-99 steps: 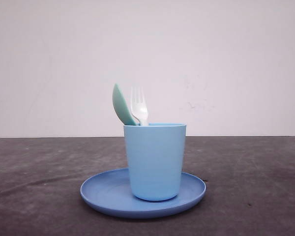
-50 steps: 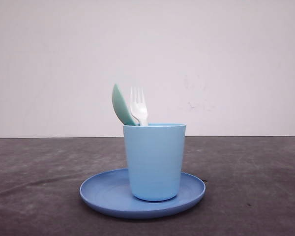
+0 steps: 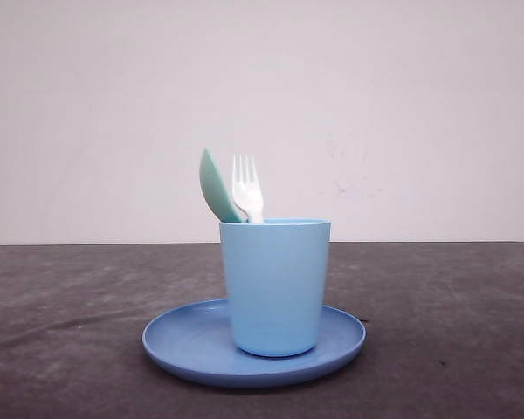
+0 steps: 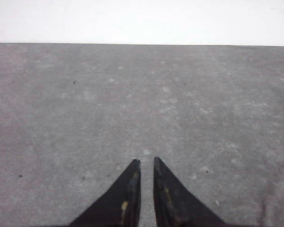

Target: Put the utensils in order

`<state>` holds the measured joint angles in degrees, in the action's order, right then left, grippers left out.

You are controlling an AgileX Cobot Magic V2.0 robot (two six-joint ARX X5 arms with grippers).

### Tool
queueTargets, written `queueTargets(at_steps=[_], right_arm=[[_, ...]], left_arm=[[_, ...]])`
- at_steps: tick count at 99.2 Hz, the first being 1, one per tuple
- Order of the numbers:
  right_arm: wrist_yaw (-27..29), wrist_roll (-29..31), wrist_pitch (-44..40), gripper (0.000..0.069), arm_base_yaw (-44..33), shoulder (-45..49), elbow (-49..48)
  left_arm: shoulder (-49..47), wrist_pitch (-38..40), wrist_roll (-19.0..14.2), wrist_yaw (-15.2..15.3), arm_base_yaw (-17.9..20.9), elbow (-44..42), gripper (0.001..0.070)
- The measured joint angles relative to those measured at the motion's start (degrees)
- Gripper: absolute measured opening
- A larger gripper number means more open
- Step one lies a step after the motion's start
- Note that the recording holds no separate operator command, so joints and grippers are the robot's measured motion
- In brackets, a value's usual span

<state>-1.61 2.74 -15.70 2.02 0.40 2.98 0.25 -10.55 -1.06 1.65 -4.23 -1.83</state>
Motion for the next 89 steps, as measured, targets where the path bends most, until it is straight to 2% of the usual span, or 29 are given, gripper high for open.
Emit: queueTargets(at_steps=[15, 89], right_arm=[[-1.0, 0.0, 5.3, 0.0021, 0.0, -0.1, -1.9], [-1.2, 0.0, 6.1, 0.0021, 0.0, -0.1, -2.0]], left_arm=[[0.0, 0.0, 0.0, 0.0, 0.0, 0.0, 0.0025], [0.0, 0.0, 0.0, 0.0, 0.0, 0.0, 0.0025]])
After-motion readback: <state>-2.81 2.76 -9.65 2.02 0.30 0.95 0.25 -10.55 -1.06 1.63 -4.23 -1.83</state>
